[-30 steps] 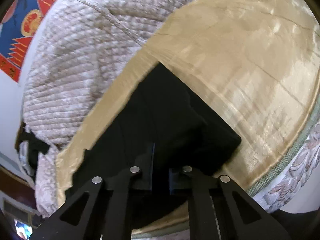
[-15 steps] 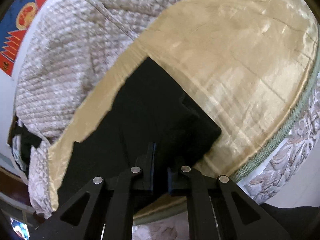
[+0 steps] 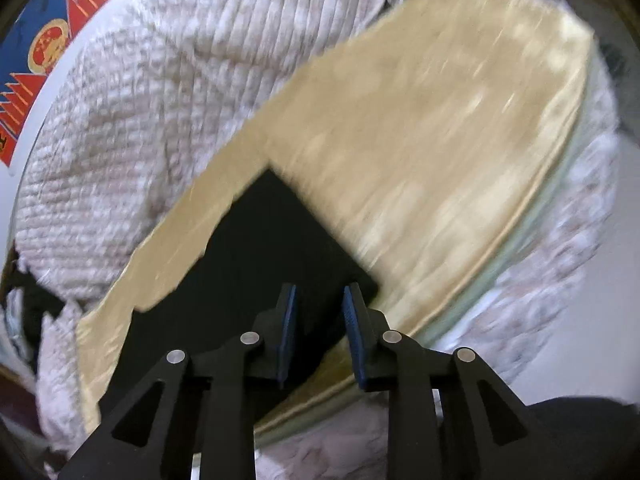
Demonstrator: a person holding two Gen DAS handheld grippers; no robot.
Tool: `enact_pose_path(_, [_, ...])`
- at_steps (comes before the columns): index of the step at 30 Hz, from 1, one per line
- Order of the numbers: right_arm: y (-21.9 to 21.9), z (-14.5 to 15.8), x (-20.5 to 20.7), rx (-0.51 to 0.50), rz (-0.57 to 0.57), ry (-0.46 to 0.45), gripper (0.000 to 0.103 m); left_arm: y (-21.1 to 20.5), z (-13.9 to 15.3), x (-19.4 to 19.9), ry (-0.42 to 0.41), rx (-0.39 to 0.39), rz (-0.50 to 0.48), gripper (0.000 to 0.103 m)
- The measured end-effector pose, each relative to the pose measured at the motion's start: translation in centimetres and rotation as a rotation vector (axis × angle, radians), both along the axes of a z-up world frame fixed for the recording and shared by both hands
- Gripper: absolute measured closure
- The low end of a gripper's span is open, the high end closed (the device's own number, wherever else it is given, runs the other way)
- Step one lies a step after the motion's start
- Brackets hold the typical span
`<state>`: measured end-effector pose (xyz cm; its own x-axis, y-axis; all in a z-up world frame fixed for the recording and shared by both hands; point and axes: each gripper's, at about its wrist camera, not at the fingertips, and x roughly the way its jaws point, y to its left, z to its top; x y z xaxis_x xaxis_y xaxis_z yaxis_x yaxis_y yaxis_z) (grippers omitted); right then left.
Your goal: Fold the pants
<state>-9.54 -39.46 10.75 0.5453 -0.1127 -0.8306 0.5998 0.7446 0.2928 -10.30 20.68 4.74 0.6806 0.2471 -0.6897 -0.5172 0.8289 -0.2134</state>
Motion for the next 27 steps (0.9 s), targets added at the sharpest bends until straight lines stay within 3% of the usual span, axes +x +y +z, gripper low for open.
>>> enact_pose_path(2, [0.9,0.8,0.7,-0.056,0.047,-0.017,0.079,-0.9,0.9,0.4,-0.029,0.010,-0.044,0.091])
enact_pose_path(5, [3.5,-0.2,2.6,-0.071,0.203,-0.007,0.079,-3.1,0.6,1.7,-0.032,-0.013,-0.156,0.077])
enact_pose_path(8, [4.1,-4.0,3.7,-0.033,0.242,0.137,0.079,-4.4,-2.0,3.3,0.075,-0.046,-0.224,0.077])
enact_pose_path(10, [3.4,-5.2,3.2,0.028,0.211,0.142,0.080,-4.6,-3.9,3.8,0.168,-0.053,-0.241,0.077])
enact_pose_path(14, [3.4,-2.7,3.7,-0.076,0.190,0.080,0.078,-5.6,-2.8,4.1,0.158,0.008,-0.259,0.077])
enact_pose_path(17, [3.4,-2.2,6.3,-0.103,0.256,0.069,0.078,-6.5,-1.9,5.8,0.140,0.020,-0.297,0.077])
enact_pose_path(23, [4.3,-4.6,12.9,-0.137,0.425,0.130,0.078,-7.8,-0.5,12.0,0.090,0.060,-0.419,0.070])
enact_pose_path(27, [2.6,-6.8,15.2,-0.160,0.394,0.170,0.078,-6.2,-2.9,14.5,0.154,0.087,-0.369,0.070])
